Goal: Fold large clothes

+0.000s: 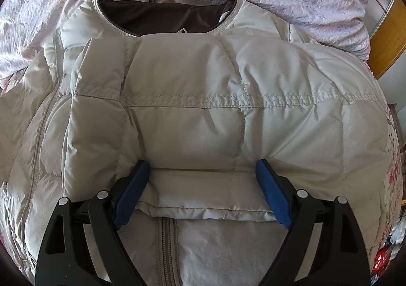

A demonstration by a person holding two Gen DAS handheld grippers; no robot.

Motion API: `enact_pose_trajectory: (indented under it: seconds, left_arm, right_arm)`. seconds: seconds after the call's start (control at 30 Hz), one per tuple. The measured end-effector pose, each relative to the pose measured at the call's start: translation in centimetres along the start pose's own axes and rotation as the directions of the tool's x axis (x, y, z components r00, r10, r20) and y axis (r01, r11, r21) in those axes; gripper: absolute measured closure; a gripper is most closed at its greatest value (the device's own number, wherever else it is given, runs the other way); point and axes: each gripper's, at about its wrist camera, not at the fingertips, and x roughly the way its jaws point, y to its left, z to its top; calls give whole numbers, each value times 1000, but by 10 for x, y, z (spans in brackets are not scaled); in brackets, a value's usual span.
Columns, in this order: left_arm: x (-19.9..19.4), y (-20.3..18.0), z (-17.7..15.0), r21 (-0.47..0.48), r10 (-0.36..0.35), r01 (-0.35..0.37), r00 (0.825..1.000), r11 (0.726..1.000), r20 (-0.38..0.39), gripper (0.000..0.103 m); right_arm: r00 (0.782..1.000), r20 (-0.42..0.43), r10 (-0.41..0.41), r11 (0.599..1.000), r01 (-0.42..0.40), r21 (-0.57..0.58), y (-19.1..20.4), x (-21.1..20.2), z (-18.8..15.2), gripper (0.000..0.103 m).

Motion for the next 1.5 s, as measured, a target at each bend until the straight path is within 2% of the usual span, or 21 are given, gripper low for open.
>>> enact_pose_trajectory:
  seconds: [0.1, 0.2, 0.33, 0.43, 0.53, 0.67, 0.8, 0.87, 0.97, 1.0, 1.03, 1.1, 1.13, 1.2, 1.23, 1.3, 1.37, 1.43, 1.5]
  left_arm:
    - [-17, -46, -1, 115, -79, 76, 997, 990, 25, 101]
    - [-30, -91, -7, 211, -170, 161, 985, 964, 22, 101]
    - [-39, -148, -27, 325, -270, 260, 963, 909, -15, 101]
    - [-40, -190, -53, 405, -328, 329, 942, 853, -75, 101]
    - [-28, -222, -83, 451, -340, 374, 927, 810, -158, 101]
    - [-6, -245, -123, 495, -312, 401, 915, 771, -255, 101]
    - [13, -264, -157, 532, -267, 406, 909, 743, -320, 100]
    - [22, -270, -171, 540, -249, 418, 899, 731, -359, 99]
    - [31, -270, -181, 543, -240, 455, 875, 706, -421, 88]
    - [30, -271, -184, 549, -244, 471, 866, 691, -436, 76]
    - [28, -274, -188, 561, -244, 482, 861, 673, -447, 56]
    - [18, -270, -194, 598, -251, 477, 870, 644, -423, 38]
    - [12, -265, -194, 608, -265, 479, 872, 633, -411, 37]
    - [7, -253, -190, 610, -266, 467, 880, 640, -394, 35]
    - [7, -243, -184, 603, -260, 451, 888, 658, -380, 33]
    - [11, -227, -174, 590, -239, 415, 904, 692, -356, 32]
    - [18, -207, -163, 569, -200, 364, 922, 738, -330, 31]
    - [25, -188, -154, 545, -166, 319, 935, 775, -312, 31]
    - [30, -167, -148, 525, -125, 270, 948, 807, -294, 30]
  right_arm:
    - [1000, -2, 9, 1000, -9, -6, -2, 1, 1, 14]
    - [1000, -4, 24, 1000, -24, -13, -4, 1, 1, 14]
    - [998, -17, 60, 998, -61, -29, -11, -2, -1, 14]
    - [995, -6, 98, 995, -98, -25, -20, -12, -10, 14]
    - [994, 30, 108, 994, -108, -7, -34, -24, -17, 14]
    - [991, 72, 110, 993, -113, 42, -59, -35, -20, 14]
    - [991, 85, 108, 988, -116, 100, -85, -43, -25, 14]
    - [989, 91, 114, 986, -124, 113, -89, -44, -26, 15]
    - [987, 106, 117, 983, -130, 128, -92, -49, -30, 15]
    - [987, 114, 113, 983, -128, 134, -93, -52, -30, 15]
    - [987, 122, 109, 982, -126, 140, -94, -54, -31, 15]
    - [985, 141, 103, 980, -125, 158, -98, -60, -28, 18]
    - [981, 158, 109, 976, -136, 172, -101, -66, -27, 25]
    - [969, 198, 151, 965, -187, 182, -105, -75, -20, 34]
    - [960, 215, 178, 960, -217, 177, -104, -79, -17, 40]
    - [939, 236, 249, 947, -287, 145, -96, -86, -11, 46]
    - [913, 235, 333, 929, -361, 83, -79, -89, -3, 55]
    - [899, 213, 381, 919, -394, 19, -57, -87, 5, 61]
    - [896, 189, 401, 915, -403, -29, -38, -80, 9, 65]
